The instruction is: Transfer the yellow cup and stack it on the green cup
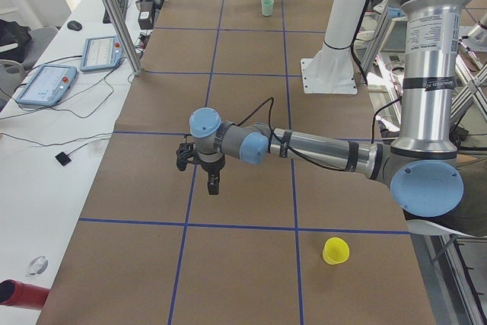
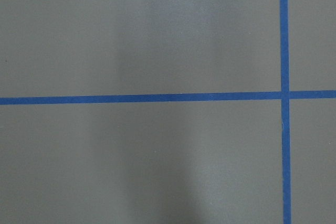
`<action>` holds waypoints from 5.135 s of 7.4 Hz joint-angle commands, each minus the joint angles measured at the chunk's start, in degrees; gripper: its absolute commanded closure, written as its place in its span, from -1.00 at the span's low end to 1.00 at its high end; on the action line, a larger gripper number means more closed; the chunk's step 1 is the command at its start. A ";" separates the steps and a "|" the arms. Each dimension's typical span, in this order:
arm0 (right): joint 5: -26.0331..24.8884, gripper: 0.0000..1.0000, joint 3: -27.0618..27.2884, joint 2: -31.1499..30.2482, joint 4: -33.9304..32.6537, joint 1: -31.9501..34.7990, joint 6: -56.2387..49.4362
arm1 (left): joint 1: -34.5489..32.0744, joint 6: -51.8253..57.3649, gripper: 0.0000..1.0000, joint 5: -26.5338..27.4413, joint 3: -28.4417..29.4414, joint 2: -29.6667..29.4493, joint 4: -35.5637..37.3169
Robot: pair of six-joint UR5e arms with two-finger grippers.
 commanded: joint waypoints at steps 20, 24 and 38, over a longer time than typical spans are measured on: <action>-2.93 -1.00 -2.46 1.41 8.60 -8.43 -0.14 | 42.32 -117.94 -1.00 37.70 -16.66 16.90 25.37; -4.52 -1.00 -2.29 1.76 8.60 -10.10 -0.14 | 46.41 -130.11 -1.00 34.13 -9.64 16.46 37.10; -4.43 -1.00 -1.06 1.76 8.60 -10.10 -0.14 | 60.91 -146.14 -0.99 26.28 4.52 18.39 31.14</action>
